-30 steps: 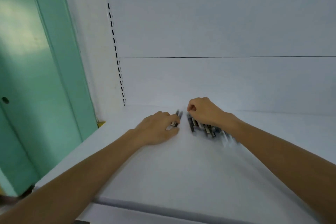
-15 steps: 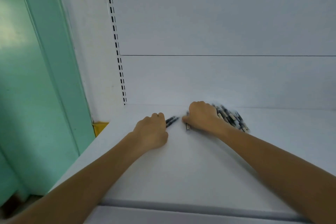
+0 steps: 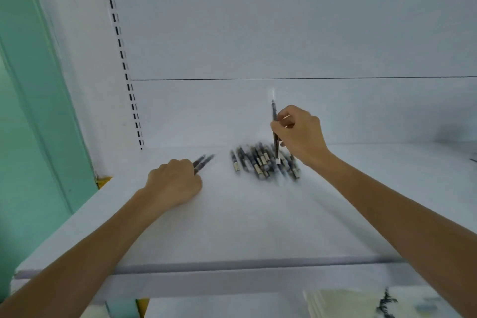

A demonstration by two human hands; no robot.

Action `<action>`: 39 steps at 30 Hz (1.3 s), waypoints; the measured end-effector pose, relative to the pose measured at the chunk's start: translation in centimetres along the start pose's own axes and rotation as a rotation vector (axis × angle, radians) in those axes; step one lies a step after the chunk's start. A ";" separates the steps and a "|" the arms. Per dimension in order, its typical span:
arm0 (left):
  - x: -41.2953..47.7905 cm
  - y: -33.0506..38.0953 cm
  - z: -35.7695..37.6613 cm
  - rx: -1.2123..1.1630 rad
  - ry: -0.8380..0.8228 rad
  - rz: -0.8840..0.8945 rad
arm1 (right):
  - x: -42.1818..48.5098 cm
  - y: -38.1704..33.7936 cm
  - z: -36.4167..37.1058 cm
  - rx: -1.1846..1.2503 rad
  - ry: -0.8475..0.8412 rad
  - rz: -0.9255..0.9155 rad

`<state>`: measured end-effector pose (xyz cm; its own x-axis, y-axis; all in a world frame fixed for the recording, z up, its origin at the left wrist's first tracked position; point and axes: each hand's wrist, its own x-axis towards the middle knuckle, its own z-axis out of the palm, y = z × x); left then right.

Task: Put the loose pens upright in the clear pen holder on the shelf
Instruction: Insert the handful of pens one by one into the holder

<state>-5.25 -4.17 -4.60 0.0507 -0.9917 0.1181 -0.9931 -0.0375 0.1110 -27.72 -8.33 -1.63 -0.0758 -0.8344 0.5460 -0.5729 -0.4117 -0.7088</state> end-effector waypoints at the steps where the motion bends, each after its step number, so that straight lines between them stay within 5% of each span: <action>1: -0.3 1.1 -0.2 -0.047 0.040 0.018 | -0.4 0.5 -1.6 0.026 0.019 0.012; 7: -3.9 14.5 -0.1 -0.458 0.132 0.313 | -4.0 4.7 -13.8 -0.069 0.092 0.038; 18: -12.8 39.7 4.2 -0.969 -0.215 0.650 | -14.5 13.2 -37.5 -0.269 0.261 0.224; 28: -16.3 52.1 5.5 -1.002 -0.156 0.701 | -17.8 18.9 -47.5 -0.280 0.439 0.235; 39: -7.0 59.3 4.7 -1.072 -0.079 0.682 | -8.6 25.4 -51.3 -0.277 0.372 0.131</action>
<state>-64.96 -0.07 -3.47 -0.4777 -0.7763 0.4112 -0.2308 0.5625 0.7939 -83.51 7.22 -1.44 -0.4204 -0.6639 0.6184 -0.7308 -0.1562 -0.6645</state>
